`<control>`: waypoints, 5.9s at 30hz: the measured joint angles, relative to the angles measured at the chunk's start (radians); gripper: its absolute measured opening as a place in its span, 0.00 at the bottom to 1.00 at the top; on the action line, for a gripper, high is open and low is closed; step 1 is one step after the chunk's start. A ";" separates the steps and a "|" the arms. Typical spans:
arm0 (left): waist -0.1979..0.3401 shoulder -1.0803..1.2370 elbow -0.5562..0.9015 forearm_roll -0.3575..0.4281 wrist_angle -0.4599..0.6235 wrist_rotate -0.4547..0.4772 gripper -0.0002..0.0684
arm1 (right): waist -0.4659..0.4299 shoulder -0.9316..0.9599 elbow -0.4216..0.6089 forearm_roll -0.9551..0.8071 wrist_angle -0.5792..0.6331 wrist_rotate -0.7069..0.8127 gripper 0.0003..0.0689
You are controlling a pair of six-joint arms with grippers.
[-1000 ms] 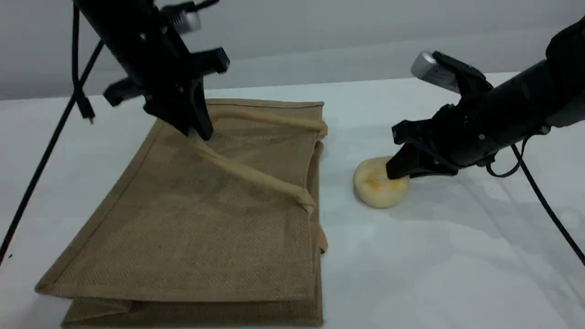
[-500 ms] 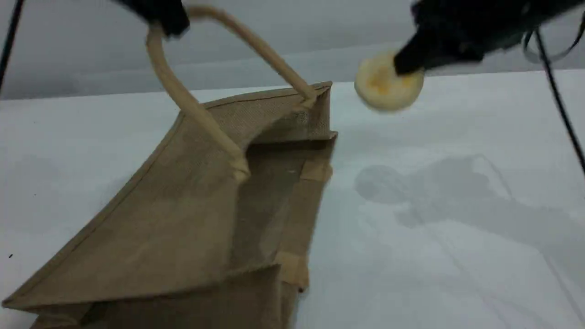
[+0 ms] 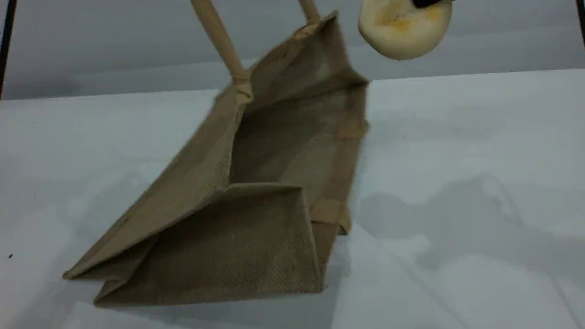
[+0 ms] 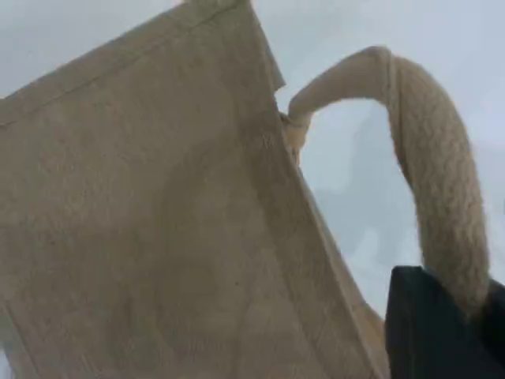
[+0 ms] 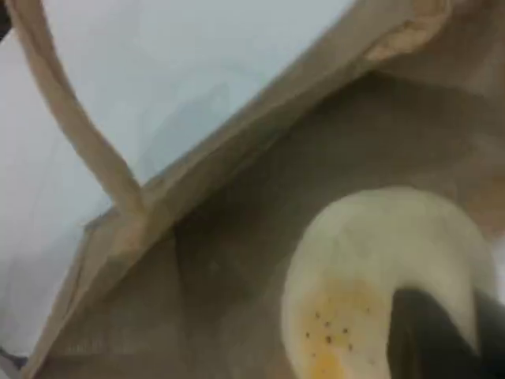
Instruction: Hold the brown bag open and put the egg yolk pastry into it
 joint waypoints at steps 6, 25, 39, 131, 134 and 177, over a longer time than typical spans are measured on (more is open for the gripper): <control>0.000 -0.046 0.000 0.001 0.000 0.004 0.12 | 0.000 -0.010 0.000 0.013 0.000 0.000 0.04; -0.048 -0.093 0.001 -0.036 -0.002 0.016 0.12 | 0.122 -0.010 0.008 0.066 0.019 -0.008 0.04; -0.048 -0.093 0.001 -0.036 -0.002 0.014 0.12 | 0.208 0.113 0.073 0.210 -0.178 -0.097 0.04; -0.097 0.022 0.593 -0.126 -0.499 0.224 0.45 | 0.280 -0.870 0.069 -0.935 0.249 0.831 0.66; -0.097 0.011 0.592 -0.127 -0.483 0.244 0.45 | 0.280 -0.888 0.069 -0.943 0.320 0.849 0.66; -0.371 -0.733 0.639 0.305 -0.017 -0.227 0.46 | 0.280 -1.447 0.549 -0.981 0.321 0.957 0.66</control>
